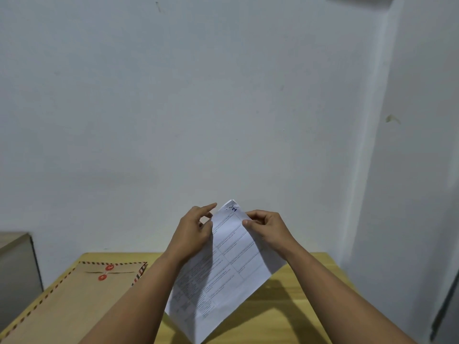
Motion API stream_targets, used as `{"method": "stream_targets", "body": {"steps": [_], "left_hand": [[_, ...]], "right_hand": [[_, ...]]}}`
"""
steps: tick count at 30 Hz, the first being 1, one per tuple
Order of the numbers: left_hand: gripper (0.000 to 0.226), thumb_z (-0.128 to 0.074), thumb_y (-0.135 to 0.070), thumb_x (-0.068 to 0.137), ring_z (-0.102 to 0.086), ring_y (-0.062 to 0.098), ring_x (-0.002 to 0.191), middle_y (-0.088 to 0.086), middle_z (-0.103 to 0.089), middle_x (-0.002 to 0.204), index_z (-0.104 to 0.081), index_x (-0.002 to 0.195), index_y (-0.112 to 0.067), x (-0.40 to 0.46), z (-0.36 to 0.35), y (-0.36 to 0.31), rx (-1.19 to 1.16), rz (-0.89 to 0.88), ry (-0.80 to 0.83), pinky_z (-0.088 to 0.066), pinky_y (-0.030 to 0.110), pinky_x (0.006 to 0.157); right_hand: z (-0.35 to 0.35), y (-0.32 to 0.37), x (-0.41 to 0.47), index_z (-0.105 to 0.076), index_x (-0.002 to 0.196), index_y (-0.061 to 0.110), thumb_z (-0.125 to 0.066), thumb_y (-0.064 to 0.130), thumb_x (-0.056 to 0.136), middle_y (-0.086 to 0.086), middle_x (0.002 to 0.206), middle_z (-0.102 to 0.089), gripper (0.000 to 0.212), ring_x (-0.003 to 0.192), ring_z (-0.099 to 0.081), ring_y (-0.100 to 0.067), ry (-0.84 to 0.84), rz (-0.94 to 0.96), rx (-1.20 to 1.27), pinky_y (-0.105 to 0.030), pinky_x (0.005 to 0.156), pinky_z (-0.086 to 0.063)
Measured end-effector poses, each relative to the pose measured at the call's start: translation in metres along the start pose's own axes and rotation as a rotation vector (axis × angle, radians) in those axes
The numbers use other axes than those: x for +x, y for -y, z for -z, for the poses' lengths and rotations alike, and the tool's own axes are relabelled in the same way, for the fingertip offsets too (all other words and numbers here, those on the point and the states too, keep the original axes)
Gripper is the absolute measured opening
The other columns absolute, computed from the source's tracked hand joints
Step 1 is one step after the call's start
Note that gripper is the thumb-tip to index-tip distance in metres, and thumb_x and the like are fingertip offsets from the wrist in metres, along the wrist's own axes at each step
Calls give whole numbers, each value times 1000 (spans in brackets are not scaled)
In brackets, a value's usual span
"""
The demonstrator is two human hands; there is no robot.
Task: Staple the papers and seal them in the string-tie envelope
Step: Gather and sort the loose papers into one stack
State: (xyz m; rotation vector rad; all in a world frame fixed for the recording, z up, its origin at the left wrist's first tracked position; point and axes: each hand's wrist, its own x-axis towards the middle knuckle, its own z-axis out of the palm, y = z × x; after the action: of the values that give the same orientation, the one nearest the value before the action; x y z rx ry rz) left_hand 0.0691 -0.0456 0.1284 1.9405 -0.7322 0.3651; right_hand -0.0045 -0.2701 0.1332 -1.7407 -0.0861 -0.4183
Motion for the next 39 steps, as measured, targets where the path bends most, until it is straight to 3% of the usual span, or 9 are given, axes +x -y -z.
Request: {"method": "stream_targets", "body": {"steps": [5,8,10,13,17,22,28,32,39], "left_hand": [[42,-58,-19,97,-64,11,62,-14,-66,114,-61,135,-35,4,4,-2,-7,62,22,-53,21,66],[34,-61,-26,94,-65,1,80,-16,-70,94,-67,123,-42,8,5,-1,81,77,-20,-45,36,93],[29,-62,-28,95,-58,-8,95,-18,-71,92,-69,118,-44,10,6,-2,148,73,-38,-33,34,98],[25,-61,-23,97,-66,1,88,-11,-74,93,-73,115,-36,13,7,-5,-6,73,37,-53,32,84],[25,-58,-25,101,-67,13,66,-8,-73,87,-74,116,-35,12,4,-10,-34,50,70,-49,18,55],[29,-56,-24,102,-65,-1,74,-17,-73,94,-72,122,-39,11,1,-13,-26,42,112,-47,11,60],[33,-53,-24,103,-64,4,80,-15,-73,98,-69,126,-41,10,0,-10,-24,54,142,-52,15,66],[42,-54,-17,100,-64,3,83,-12,-73,101,-63,132,-43,11,-2,-5,-21,64,127,-53,22,72],[32,-54,-35,103,-65,-2,81,-20,-72,106,-64,132,-43,14,-1,-14,-29,35,140,-47,16,69]], "right_hand": [[-1,-1,4,-81,104,12,-73,11,98,-10,98,-82,10,87,-79,-23,-5,11,16,-35,81,-63],[1,-1,5,-81,105,11,-73,11,98,-11,99,-82,10,88,-79,-23,-1,11,22,-34,82,-62],[2,0,5,-80,106,10,-73,11,98,-12,100,-82,11,91,-79,-24,0,10,28,-34,83,-62],[4,0,5,-80,106,10,-73,11,98,-12,100,-82,11,95,-79,-30,-9,1,26,-39,87,-64],[3,3,5,-82,108,14,-71,14,100,-3,100,-83,14,97,-79,-23,-44,29,-37,-32,86,-63],[2,4,3,-82,112,19,-70,17,101,9,101,-83,17,95,-78,-8,-95,63,-102,-24,84,-61],[2,1,3,-81,117,17,-69,14,101,3,102,-83,20,97,-79,-16,-80,83,-86,-32,88,-63],[0,-3,6,-77,126,30,-71,19,100,-9,94,-80,29,93,-76,-27,-105,95,-139,-37,90,-60],[3,0,5,-74,130,32,-68,20,102,-8,97,-80,31,95,-76,-23,-105,60,-114,-29,84,-58]]}}
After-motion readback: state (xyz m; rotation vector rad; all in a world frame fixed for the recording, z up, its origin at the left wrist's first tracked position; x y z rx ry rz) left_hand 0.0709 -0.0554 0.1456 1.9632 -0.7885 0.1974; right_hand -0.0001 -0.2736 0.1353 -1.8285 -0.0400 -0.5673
